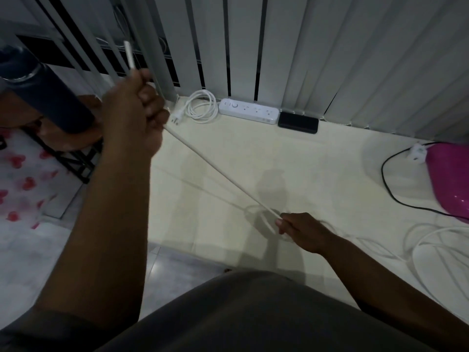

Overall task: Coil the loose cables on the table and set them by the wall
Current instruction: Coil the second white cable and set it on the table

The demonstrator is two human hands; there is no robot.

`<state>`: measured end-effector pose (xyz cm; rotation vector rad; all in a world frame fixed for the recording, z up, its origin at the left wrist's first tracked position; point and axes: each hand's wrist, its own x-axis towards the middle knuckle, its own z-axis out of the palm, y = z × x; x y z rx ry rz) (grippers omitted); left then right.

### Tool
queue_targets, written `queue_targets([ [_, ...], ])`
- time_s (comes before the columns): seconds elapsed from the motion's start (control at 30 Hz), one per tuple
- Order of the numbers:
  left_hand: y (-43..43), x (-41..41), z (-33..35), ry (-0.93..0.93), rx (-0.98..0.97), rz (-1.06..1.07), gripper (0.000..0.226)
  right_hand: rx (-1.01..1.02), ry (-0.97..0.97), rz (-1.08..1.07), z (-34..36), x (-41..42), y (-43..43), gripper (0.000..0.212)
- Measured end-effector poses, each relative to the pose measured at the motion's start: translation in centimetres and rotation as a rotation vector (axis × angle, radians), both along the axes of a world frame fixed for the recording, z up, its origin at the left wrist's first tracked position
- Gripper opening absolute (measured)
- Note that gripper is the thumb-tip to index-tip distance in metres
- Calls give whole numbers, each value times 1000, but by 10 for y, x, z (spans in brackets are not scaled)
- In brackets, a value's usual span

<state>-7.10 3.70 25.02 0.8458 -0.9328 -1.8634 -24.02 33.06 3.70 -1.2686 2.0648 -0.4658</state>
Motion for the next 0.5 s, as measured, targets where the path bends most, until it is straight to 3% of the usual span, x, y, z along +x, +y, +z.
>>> queue_targets([
  [0.07, -9, 8, 1, -56, -28, 3, 26, 41, -10, -48, -1, -10, 4, 40],
  [0.2, 6, -5, -22, -359, -163, -119, 22, 79, 12, -321, 8, -24, -1, 44],
  [0.37, 59, -33, -71, -504, -126, -323, 23, -36, 633, -409, 51, -44, -14, 49],
  [0.5, 94, -45, -90, -492, -28, -379, 25, -215, 626, -337, 93, -42, -24, 54],
])
